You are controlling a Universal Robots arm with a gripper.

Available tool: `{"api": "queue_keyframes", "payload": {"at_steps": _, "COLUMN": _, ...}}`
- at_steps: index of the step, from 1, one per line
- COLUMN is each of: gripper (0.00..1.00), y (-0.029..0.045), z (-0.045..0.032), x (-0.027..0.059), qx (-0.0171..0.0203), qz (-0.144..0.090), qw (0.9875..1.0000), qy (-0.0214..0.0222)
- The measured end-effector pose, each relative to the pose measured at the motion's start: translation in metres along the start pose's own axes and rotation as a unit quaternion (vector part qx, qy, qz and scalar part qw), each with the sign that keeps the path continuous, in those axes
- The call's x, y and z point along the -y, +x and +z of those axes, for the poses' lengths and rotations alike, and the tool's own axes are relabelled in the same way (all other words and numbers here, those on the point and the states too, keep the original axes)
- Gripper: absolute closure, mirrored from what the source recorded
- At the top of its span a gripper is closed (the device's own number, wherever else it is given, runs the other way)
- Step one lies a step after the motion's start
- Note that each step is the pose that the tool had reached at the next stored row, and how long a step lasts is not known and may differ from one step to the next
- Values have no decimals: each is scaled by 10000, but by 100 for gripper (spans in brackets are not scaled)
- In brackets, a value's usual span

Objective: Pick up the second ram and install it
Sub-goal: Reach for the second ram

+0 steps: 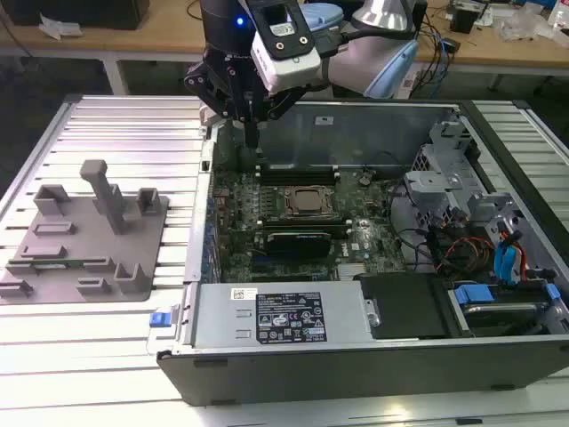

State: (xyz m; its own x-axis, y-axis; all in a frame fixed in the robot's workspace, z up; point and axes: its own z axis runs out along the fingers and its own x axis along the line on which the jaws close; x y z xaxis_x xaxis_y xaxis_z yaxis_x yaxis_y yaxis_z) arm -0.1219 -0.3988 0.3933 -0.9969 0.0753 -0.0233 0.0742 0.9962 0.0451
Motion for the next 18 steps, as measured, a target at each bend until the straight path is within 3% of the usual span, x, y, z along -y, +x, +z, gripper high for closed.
{"api": "queue_keyframes", "payload": {"at_steps": 10, "gripper": 92, "y": 15, "z": 0, "x": 1, "qx": 0, "qz": 0, "qw": 10000, "qy": 0}}
{"api": "queue_keyframes", "payload": {"at_steps": 18, "gripper": 92, "y": 146, "z": -3, "x": 11, "qx": 9, "qz": -1, "qw": 10000, "qy": -1}}
